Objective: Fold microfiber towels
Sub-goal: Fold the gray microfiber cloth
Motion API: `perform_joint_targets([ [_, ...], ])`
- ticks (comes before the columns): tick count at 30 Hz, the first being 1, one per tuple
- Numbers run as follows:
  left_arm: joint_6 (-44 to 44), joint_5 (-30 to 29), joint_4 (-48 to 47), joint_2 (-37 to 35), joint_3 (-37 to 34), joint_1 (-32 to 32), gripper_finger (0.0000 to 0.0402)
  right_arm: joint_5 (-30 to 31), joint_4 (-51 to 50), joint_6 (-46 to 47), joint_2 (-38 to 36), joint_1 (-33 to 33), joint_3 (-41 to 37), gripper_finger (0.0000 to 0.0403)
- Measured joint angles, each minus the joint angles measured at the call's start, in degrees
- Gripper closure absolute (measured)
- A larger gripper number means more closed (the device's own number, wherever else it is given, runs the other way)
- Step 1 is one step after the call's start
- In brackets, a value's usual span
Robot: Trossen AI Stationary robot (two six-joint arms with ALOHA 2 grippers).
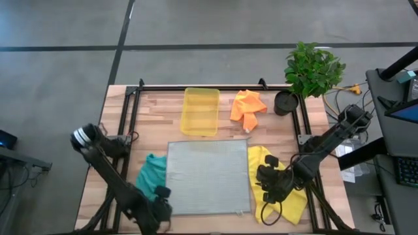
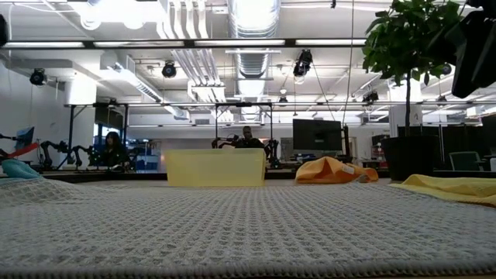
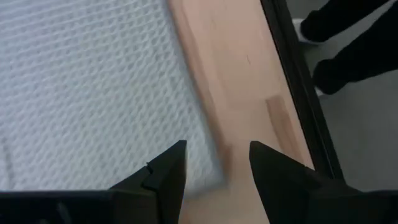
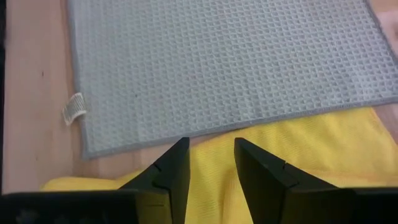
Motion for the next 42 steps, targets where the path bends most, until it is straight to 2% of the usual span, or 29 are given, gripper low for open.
perform_joint_targets([
  [5,-0.8,2.5,-2.0,6.8,4.2,0.7,0.024,-0.3,0.1,-0.5,-0.3,0.0,0.0,0.0282],
  [13,-12.6,6.2,-9.1,10.2,4.9,1.0,0.0248,-0.6,0.3,-0.6,-0.3,0.0,0.0,0.0282],
  [18,-10.9,6.5,-9.6,10.3,4.6,1.4,0.0299,-0.6,5.0,-1.7,0.2,0.0,-0.1,0.0282],
  [23,-7.1,6.6,-9.8,10.3,4.1,2.0,0.0376,-3.5,19.3,-6.2,1.9,0.0,-1.1,0.0282],
  [25,-6.4,6.1,-9.7,10.1,3.7,1.9,0.0394,-3.7,24.1,-7.7,3.2,0.0,-1.1,0.0282],
  [29,-6.4,2.9,-8.3,8.5,2.3,0.1,0.0394,-4.3,28.9,-8.2,6.8,0.0,-0.8,0.0282],
  [39,-6.4,-0.7,-6.5,7.4,0.1,-1.6,0.0401,-16.4,28.9,-8.2,17.9,0.0,3.1,0.0258],
  [42,-6.8,-1.0,-6.1,6.9,-0.7,-1.7,0.0401,-18.0,28.8,-9.4,19.7,0.0,4.4,0.0257],
])
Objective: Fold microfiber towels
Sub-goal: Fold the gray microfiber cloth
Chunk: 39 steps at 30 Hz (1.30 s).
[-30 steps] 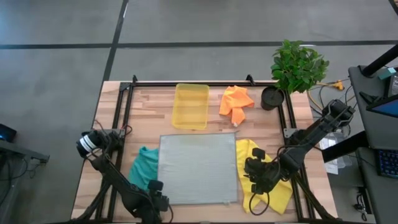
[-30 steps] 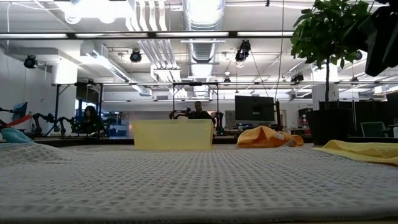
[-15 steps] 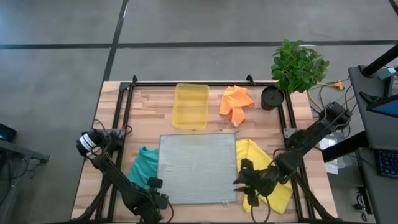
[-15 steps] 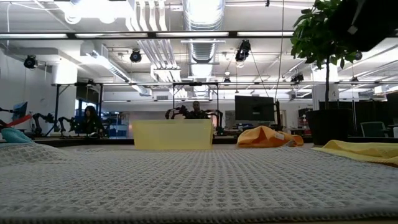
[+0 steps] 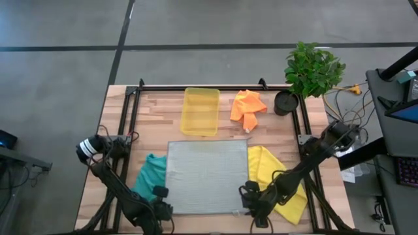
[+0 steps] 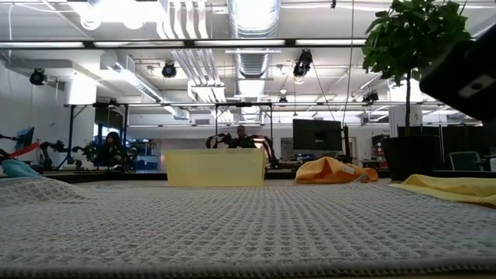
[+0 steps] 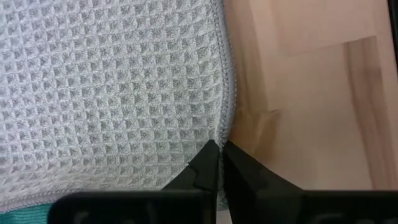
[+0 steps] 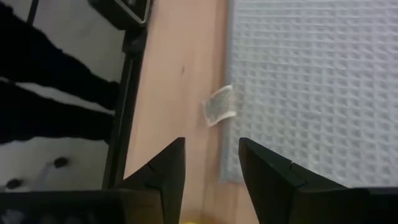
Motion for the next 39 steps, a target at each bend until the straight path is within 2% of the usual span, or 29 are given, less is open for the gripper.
perform_joint_targets([
  [7,-2.3,-0.8,3.7,-0.2,-1.5,-0.2,0.0401,0.0,-0.6,-4.7,1.0,0.0,1.0,0.0263],
  [19,-2.7,-1.3,4.8,-0.2,-1.4,-0.2,0.0401,-0.2,-5.1,-5.6,7.8,0.0,2.7,0.027],
  [24,-2.7,-1.3,5.0,-0.4,-1.4,-0.2,0.0401,0.2,-9.5,-6.2,9.8,0.0,4.9,0.0303],
  [30,-2.7,-1.5,5.0,-0.8,-1.4,-0.2,0.0402,1.1,-15.6,-8.3,11.5,0.0,9.3,0.0382],
  [36,-2.7,-7.1,4.6,-4.7,-1.8,0.0,0.0401,1.7,-21.2,-9.6,11.0,0.0,12.3,0.0392],
  [39,-2.6,-7.8,4.8,-7.2,-2.5,0.1,0.0401,1.4,-21.4,-9.3,9.9,0.1,12.5,0.0393],
])
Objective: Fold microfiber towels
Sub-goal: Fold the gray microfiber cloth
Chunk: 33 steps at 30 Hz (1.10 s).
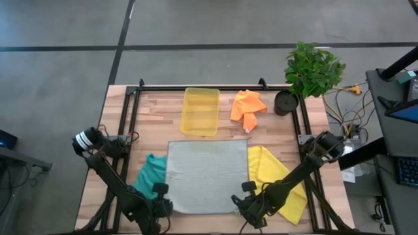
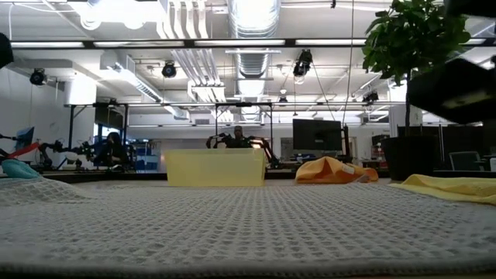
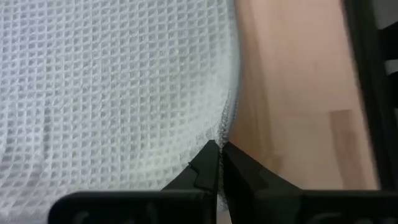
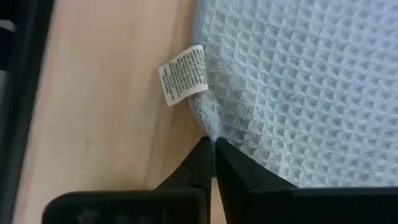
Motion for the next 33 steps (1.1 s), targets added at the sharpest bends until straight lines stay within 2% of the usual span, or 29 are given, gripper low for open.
perform_joint_targets([
  [5,0.0,1.0,0.2,-2.1,-0.7,0.0,0.0401,-0.5,-0.9,3.0,-2.7,0.7,-0.2,0.0394],
  [9,0.3,4.6,1.2,-2.1,-0.9,0.0,0.0401,-2.4,-0.2,5.1,-4.4,1.9,-0.3,0.0394],
  [12,2.3,7.7,4.8,-2.1,-0.9,-0.1,0.0401,-5.4,1.2,6.3,-4.6,3.4,-0.3,0.0394],
  [16,6.1,11.0,10.2,-2.1,-1.9,0.0,0.0401,-5.9,2.4,8.6,-5.3,5.2,-0.1,0.0394],
  [24,6.4,11.0,10.2,-5.9,-5.3,0.8,0.0401,-5.6,2.9,10.6,-8.2,5.0,-0.8,0.0394],
  [33,6.2,8.0,10.4,-17.1,-14.1,5.6,0.0401,-4.1,2.9,11.4,-14.7,1.2,-7.5,0.0394],
])
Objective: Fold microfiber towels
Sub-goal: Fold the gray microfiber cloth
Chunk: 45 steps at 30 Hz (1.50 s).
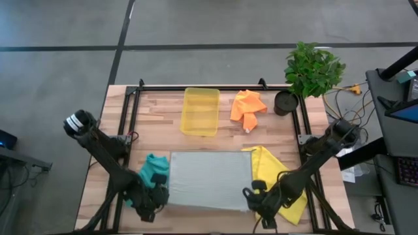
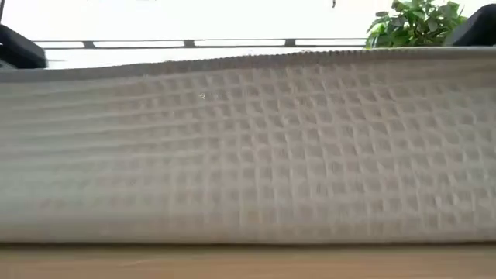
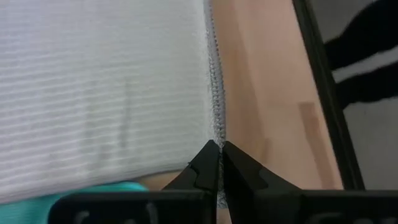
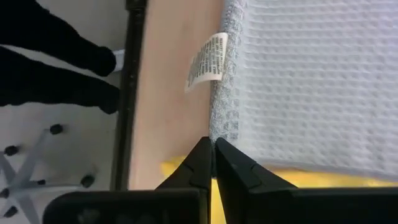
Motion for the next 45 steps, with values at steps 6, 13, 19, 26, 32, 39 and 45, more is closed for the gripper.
perform_joint_targets([
  [6,1.3,-1.5,-0.2,-7.2,-5.1,4.3,0.0401,1.2,0.1,-0.2,-6.7,-3.6,-5.8,0.0394],
  [13,4.2,-1.5,-0.3,-10.5,-8.4,8.5,0.0401,1.3,0.0,-2.0,-10.9,-7.8,-10.2,0.0394],
  [19,6.0,-1.5,-0.3,-10.5,-9.3,12.0,0.0401,1.3,-0.1,-4.0,-11.0,-12.0,-12.0,0.0394],
  [26,8.6,-1.5,-0.1,-10.5,-10.2,15.2,0.0401,1.2,-2.7,-9.6,-11.0,-16.8,-12.7,0.0394],
  [32,11.4,-1.5,-0.2,-10.6,-10.9,18.5,0.0402,1.1,-4.8,-14.7,-11.1,-20.9,-12.7,0.0394],
  [39,15.2,-1.5,-0.2,-10.6,-11.4,23.6,0.0402,0.9,-5.6,-18.8,-11.1,-26.1,-12.8,0.0394],
  [45,17.9,-1.4,-0.2,-10.9,-11.8,26.9,0.0402,1.0,-7.2,-22.0,-11.1,-30.3,-12.8,0.0394],
])
